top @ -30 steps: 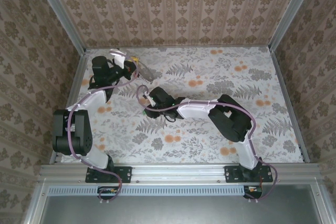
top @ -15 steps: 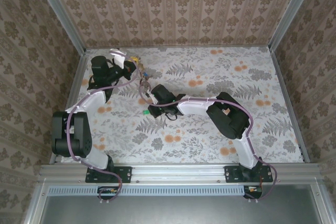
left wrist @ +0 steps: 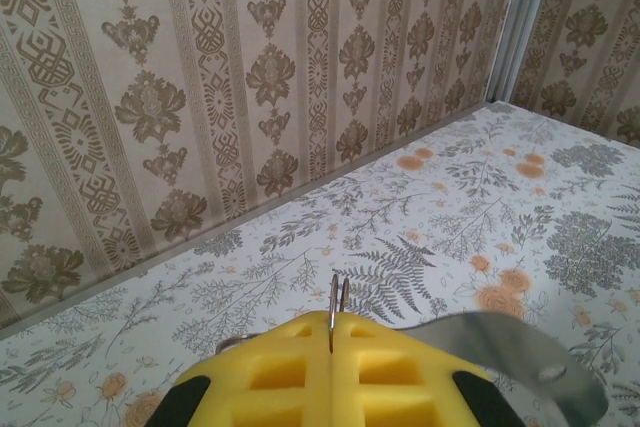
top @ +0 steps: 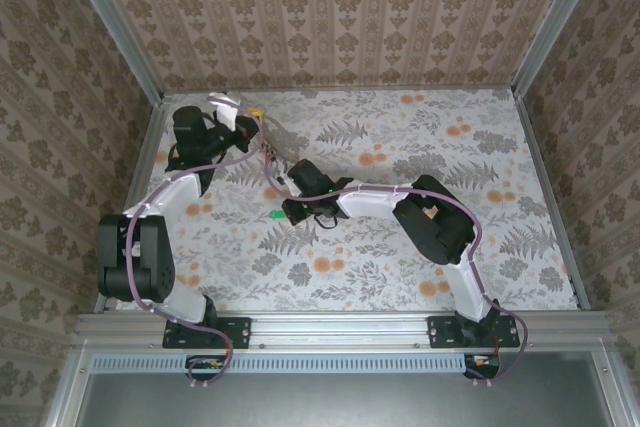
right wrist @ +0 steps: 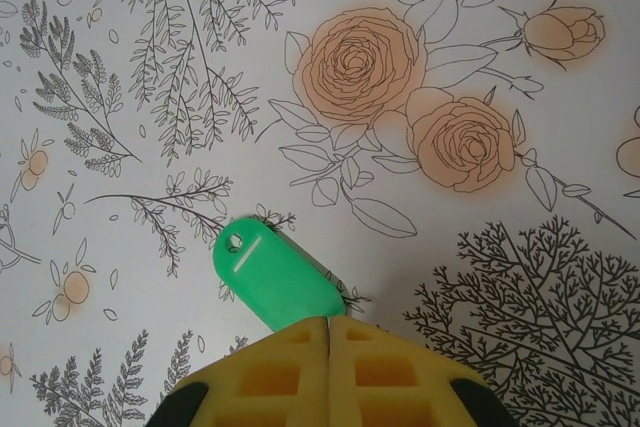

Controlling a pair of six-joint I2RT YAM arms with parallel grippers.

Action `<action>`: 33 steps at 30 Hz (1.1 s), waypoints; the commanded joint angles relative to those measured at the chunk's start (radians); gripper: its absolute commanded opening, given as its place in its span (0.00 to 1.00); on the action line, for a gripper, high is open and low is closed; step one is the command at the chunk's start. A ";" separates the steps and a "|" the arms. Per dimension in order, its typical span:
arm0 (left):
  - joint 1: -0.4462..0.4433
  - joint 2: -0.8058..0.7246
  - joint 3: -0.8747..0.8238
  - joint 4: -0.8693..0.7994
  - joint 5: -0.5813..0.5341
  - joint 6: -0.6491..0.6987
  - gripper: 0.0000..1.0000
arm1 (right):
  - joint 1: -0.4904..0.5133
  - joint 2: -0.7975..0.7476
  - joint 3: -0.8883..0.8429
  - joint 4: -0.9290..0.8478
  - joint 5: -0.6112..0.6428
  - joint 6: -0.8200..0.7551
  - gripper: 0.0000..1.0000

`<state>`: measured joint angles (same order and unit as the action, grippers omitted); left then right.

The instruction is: Put the keys on the keyring

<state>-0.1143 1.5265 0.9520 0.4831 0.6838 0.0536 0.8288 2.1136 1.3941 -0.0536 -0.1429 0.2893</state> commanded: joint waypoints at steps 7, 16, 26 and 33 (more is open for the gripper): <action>-0.014 -0.064 0.012 0.011 0.013 0.042 0.00 | -0.011 -0.150 -0.206 0.047 0.049 0.050 0.00; -0.109 -0.088 -0.038 0.014 0.043 0.094 0.00 | -0.064 -0.459 -0.581 0.104 0.161 0.145 0.00; -0.314 -0.171 -0.151 -0.031 0.152 0.234 0.00 | -0.278 -0.776 -0.836 0.024 0.132 0.202 0.00; -0.469 -0.195 -0.166 -0.130 0.172 0.278 0.00 | -0.407 -0.893 -0.880 -0.112 0.114 0.218 0.00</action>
<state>-0.5488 1.3678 0.7849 0.3820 0.8135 0.2802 0.4595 1.2499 0.5365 -0.0750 -0.0124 0.4816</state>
